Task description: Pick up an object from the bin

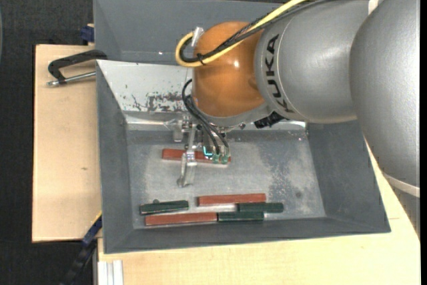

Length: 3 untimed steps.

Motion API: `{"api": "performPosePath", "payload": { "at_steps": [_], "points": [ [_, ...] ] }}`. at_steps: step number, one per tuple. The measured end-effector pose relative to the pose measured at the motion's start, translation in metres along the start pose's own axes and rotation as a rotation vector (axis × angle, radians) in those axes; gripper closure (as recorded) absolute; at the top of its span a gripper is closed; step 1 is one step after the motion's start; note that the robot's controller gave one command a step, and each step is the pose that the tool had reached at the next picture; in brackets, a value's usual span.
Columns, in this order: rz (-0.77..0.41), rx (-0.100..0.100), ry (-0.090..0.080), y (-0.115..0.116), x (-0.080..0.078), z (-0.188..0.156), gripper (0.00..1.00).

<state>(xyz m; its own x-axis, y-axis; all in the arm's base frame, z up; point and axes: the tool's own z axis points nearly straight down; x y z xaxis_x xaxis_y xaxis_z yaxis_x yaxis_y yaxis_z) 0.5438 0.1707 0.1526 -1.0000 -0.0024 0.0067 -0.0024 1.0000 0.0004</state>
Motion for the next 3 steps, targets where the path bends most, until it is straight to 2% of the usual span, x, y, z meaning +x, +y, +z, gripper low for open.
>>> {"api": "performPosePath", "payload": {
  "at_steps": [1,2,3],
  "points": [
    [0.002,-0.002,-0.008,-0.001,-0.002,-0.004,0.0],
    [0.084,-0.005,-0.016,-0.016,0.005,0.021,0.0],
    [0.152,0.0,-0.004,-0.037,-0.005,0.038,0.0]
  ]
}}
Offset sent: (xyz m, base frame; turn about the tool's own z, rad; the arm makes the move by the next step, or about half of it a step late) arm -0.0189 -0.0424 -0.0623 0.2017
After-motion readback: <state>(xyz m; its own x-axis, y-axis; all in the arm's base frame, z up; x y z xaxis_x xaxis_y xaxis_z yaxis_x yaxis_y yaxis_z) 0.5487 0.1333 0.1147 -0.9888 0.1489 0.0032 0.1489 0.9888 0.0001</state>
